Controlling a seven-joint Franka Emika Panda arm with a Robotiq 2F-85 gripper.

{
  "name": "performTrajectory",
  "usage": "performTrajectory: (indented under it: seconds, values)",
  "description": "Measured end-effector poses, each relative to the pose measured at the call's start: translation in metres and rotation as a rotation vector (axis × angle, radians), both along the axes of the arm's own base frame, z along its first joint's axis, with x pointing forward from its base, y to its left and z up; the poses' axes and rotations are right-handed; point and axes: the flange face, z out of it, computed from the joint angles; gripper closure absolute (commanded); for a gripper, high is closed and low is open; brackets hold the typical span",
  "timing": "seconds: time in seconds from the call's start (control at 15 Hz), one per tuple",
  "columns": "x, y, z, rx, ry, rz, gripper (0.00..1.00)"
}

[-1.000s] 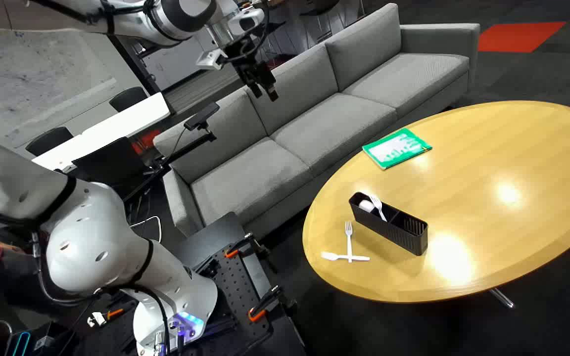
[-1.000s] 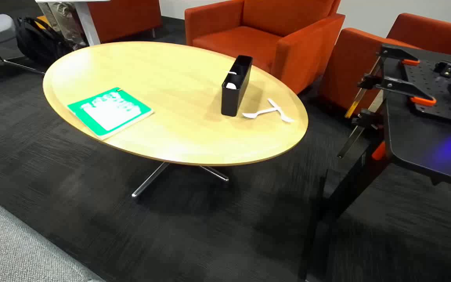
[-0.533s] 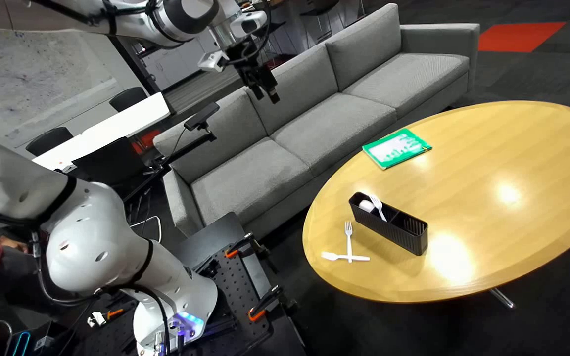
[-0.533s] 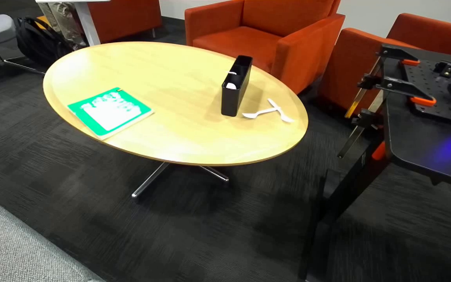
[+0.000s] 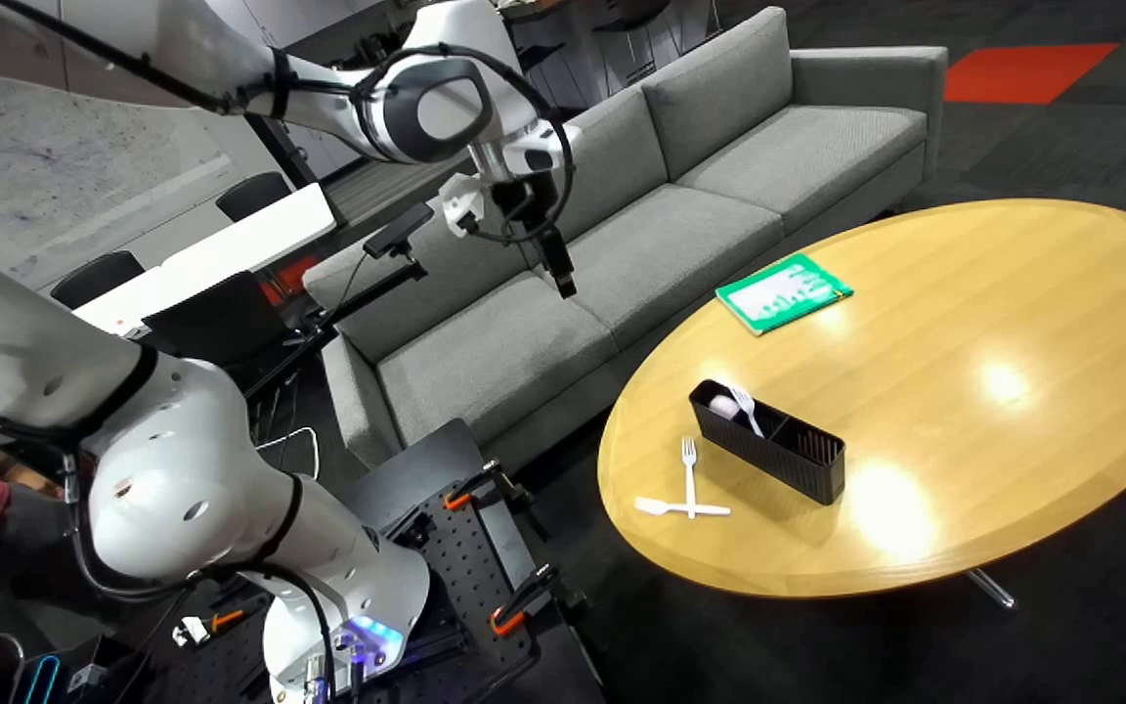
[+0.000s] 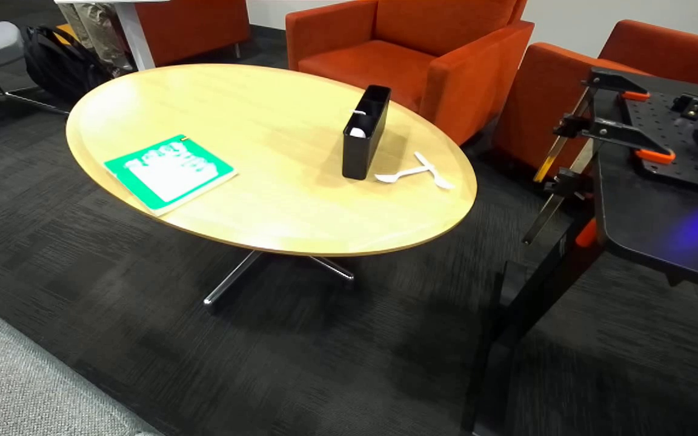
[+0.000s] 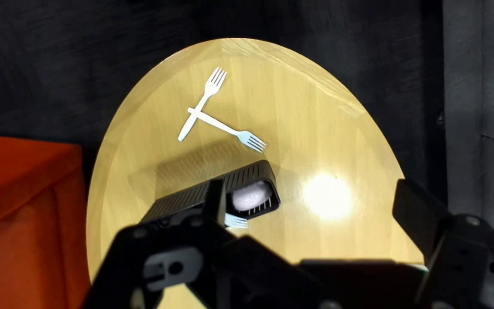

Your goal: Pick one fork and put it in the black box

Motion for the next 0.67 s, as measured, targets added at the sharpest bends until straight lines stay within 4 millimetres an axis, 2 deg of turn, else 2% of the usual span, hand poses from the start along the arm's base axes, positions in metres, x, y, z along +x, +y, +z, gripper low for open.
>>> performTrajectory:
  seconds: [0.33, 0.67]
  values:
    - [-0.005, -0.051, -0.091, 0.012, -0.026, -0.258, 0.0]
    - [-0.017, -0.083, -0.171, -0.036, 0.02, -0.478, 0.0]
